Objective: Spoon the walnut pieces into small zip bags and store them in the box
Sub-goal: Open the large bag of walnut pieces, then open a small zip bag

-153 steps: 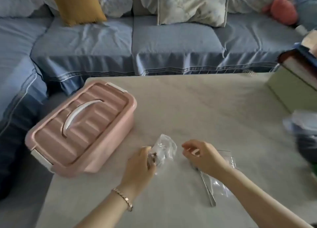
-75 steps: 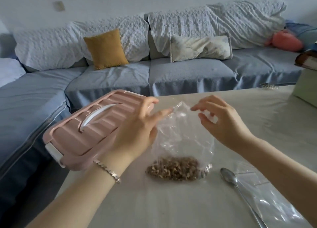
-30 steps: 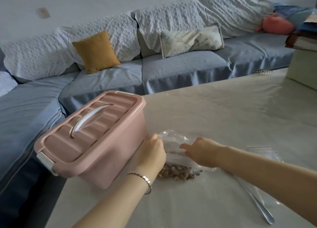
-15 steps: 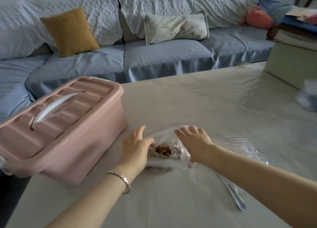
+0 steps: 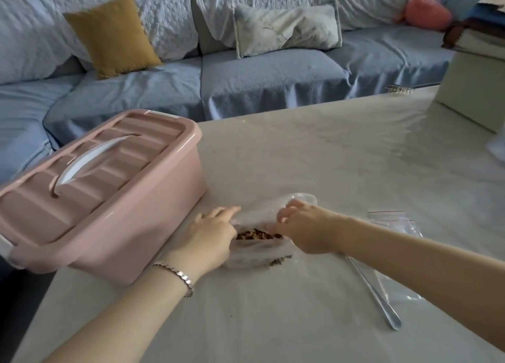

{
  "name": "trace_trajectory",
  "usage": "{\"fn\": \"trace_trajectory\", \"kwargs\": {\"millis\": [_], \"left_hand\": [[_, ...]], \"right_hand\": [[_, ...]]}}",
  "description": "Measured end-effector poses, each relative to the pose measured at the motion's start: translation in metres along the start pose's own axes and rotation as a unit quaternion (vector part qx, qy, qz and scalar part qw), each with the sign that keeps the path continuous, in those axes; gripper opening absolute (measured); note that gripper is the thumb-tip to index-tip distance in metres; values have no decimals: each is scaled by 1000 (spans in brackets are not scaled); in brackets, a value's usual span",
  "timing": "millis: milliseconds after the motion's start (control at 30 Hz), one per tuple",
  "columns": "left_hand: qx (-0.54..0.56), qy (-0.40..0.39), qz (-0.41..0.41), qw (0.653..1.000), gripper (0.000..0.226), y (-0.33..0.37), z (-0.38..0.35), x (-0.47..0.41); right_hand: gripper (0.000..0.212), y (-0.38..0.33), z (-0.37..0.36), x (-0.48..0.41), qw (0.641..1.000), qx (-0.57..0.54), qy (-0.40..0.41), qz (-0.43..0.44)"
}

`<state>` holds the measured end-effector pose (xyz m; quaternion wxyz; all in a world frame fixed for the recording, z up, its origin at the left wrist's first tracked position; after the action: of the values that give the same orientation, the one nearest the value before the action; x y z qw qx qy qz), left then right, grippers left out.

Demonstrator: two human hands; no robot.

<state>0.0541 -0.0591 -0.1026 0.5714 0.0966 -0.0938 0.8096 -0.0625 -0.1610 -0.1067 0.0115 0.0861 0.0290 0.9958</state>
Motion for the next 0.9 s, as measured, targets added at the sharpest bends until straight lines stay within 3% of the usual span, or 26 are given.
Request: {"fn": "trace_trajectory", "kwargs": {"millis": [67, 133, 200, 333, 400, 433, 533, 667, 767, 833, 900], "left_hand": [[23, 13, 57, 998, 32, -5, 8, 5], [19, 28, 133, 990, 47, -11, 13, 9], [-5, 26, 187, 982, 52, -12, 16, 15], [27, 65, 166, 984, 18, -3, 6, 19], [114, 84, 147, 979, 15, -4, -6, 16], [156, 75, 138, 975, 21, -6, -13, 14], [211, 15, 130, 969, 67, -8, -35, 6], [266, -14, 134, 955, 78, -12, -46, -2], [324, 23, 117, 939, 69, -9, -40, -6], [338, 107, 74, 932, 53, -1, -25, -2], [338, 194, 14, 921, 30, 12, -6, 7]], "right_hand": [[45, 10, 4, 4, 999, -22, -9, -49], [37, 19, 8, 9, 996, -42, 3, -85], [41, 27, 7, 15, 984, -122, -8, -130], [39, 24, 1, 15, 969, -162, -64, -176], [65, 22, -3, 12, 966, -130, -86, -208], [78, 22, -6, 9, 968, -119, -82, -204], [98, 25, -15, -2, 973, -105, -76, -192], [105, 29, -38, -14, 968, -119, -102, -194], [91, 29, -43, -4, 949, -239, -69, -194], [62, 30, -26, 17, 921, -349, 41, -170], [28, 39, -4, 54, 875, -398, 209, -180]]}}
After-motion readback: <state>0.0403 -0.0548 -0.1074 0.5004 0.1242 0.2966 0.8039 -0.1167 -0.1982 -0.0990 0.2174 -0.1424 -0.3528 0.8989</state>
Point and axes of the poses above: each hand's wrist, its own x-axis away from the middle knuckle, its own z-axis out of the back of the hand, y = z × x, the point moved 5 cm from there along -x, towards the middle knuckle, and after that the axes turned 1 degree about -z, right-handed, at the moved point
